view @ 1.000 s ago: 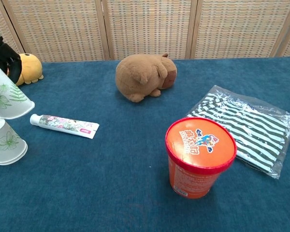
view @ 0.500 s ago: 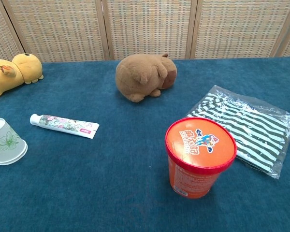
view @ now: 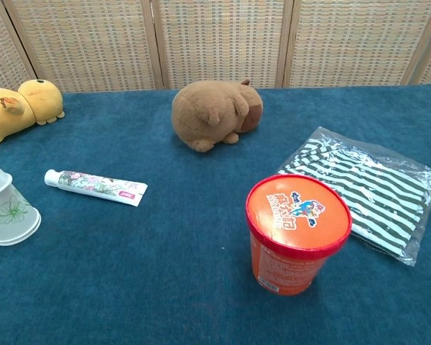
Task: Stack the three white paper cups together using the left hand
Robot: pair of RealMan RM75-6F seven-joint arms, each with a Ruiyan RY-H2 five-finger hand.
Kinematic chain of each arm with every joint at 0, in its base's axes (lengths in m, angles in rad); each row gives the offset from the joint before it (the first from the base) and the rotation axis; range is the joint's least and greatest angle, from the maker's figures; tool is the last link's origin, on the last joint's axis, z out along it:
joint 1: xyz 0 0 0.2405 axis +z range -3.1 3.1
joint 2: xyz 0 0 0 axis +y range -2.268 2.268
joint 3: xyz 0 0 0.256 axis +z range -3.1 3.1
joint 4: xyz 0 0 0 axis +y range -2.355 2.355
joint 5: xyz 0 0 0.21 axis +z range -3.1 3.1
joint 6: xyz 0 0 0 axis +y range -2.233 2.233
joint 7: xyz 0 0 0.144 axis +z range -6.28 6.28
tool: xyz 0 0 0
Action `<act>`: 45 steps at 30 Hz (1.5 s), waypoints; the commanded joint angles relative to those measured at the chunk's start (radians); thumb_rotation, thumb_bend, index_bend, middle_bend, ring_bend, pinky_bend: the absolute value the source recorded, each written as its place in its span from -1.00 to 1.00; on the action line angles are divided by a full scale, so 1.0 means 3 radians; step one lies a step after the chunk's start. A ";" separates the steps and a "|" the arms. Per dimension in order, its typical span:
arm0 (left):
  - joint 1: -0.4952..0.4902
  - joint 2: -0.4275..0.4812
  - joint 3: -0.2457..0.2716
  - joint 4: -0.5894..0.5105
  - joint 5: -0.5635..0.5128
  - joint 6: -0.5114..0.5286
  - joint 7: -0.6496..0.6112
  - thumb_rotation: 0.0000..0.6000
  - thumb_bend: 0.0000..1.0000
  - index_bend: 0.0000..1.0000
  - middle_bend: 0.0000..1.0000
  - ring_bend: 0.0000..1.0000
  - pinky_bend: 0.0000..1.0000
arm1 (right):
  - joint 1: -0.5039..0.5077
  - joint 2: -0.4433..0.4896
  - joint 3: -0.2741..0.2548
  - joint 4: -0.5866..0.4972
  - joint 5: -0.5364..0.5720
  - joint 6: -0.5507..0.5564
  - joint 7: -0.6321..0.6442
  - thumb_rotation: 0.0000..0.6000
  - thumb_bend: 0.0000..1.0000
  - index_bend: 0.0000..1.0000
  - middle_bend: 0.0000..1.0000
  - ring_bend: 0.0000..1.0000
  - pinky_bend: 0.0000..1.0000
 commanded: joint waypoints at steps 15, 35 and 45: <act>-0.0202 0.0039 0.0118 -0.0017 -0.0152 -0.0386 0.0240 1.00 -0.27 -0.64 -0.92 -0.99 -0.78 | -0.0022 0.0000 0.0030 0.0022 -0.0004 0.0077 0.0082 1.00 -0.90 -1.00 -1.00 -1.00 -1.00; 0.0259 0.0064 -0.0103 -0.0287 0.0113 0.0663 -0.0438 1.00 -0.27 -1.00 -1.00 -1.00 -1.00 | -0.0014 -0.0002 0.0018 0.0021 -0.0018 0.0056 0.0074 1.00 -0.90 -1.00 -1.00 -1.00 -1.00; 0.1033 -0.0885 0.0028 0.0017 0.0944 0.2505 0.0892 1.00 -0.27 -1.00 -1.00 -1.00 -1.00 | -0.0021 0.0003 0.0007 -0.0002 -0.0111 0.0130 -0.0091 1.00 -0.90 -1.00 -1.00 -1.00 -1.00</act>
